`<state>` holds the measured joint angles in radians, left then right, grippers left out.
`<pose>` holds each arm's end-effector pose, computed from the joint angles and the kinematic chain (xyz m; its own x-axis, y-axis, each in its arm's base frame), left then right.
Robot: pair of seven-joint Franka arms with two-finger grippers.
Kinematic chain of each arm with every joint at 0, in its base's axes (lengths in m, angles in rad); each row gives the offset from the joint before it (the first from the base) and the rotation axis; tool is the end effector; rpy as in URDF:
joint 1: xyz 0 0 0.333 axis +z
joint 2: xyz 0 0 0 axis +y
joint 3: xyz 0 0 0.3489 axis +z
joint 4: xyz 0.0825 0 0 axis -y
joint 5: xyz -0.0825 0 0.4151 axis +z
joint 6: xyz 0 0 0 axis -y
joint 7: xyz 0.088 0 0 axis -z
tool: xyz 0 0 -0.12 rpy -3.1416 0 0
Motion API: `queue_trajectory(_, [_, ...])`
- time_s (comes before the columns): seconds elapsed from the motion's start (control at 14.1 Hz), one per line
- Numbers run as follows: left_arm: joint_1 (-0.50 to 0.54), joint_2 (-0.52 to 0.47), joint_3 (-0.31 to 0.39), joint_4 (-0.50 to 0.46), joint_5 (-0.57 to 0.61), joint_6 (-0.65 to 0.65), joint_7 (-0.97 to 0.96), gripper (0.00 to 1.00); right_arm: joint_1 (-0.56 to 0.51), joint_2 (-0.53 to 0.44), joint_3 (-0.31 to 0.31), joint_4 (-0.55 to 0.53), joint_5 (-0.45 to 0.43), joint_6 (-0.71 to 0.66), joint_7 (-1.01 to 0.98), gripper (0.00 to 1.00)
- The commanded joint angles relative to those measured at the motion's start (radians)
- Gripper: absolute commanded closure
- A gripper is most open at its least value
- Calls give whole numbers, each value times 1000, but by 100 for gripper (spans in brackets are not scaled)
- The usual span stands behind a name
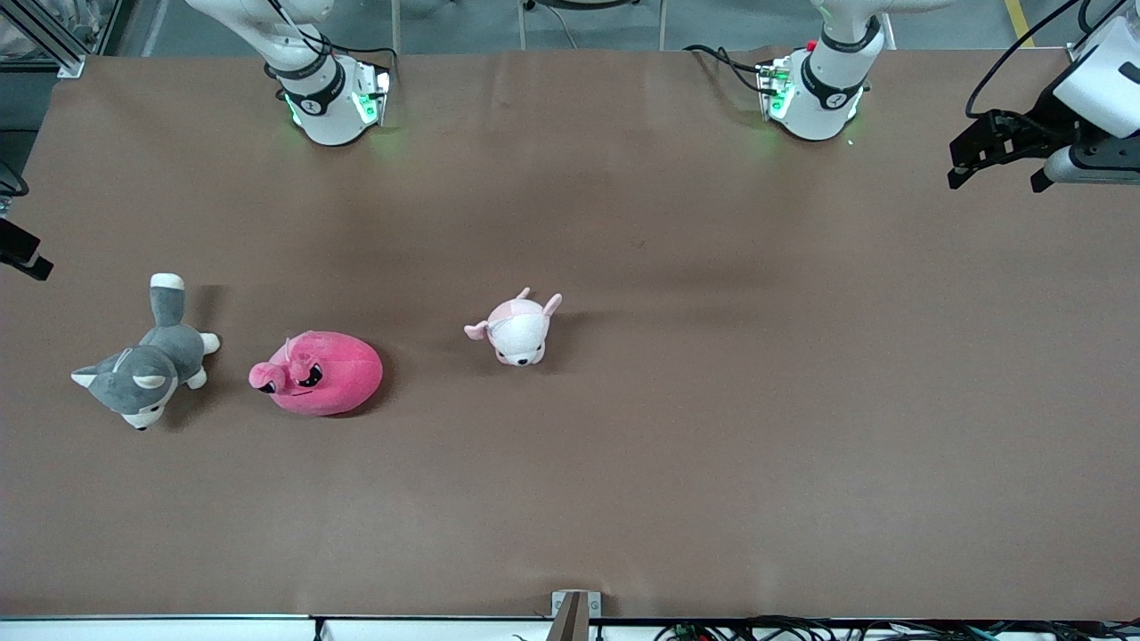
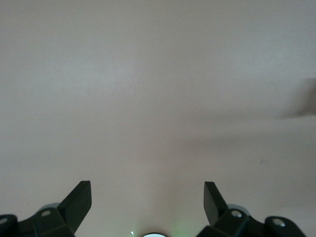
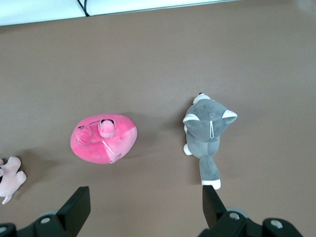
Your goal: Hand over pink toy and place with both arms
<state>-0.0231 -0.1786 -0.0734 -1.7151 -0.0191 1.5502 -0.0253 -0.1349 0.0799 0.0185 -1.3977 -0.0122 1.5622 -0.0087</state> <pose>0.5180 -0.0563 0.6686 0.9974 -0.0705 0.0131 -0.0706 -0.9975 0.0064 0.6091 -0.0733 0.6829 0.9906 -0.1074 0.0844 -0.1087 -0.9940 0.0114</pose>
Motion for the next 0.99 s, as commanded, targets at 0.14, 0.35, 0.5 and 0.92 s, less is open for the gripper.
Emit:
queue_trajectory(0.14, [8, 10, 3, 34, 4, 7, 4, 0, -20, -210, 23, -291, -11, 91, -10, 0])
queue_trajectory(0.35, [14, 11, 9, 40, 4, -1, 5, 0, -20, -219, 21, -310, -11, 85, -14, 0])
queue_trajectory(0.5, [14, 14, 9, 51, 4, -25, 5, 0, -20, -221, 23, -322, -12, 85, -20, 0])
queue_trajectory(0.92, [9, 22, -3, 60, 45, -65, -4, 0, -15, -221, 23, -322, -22, 87, -28, 0])
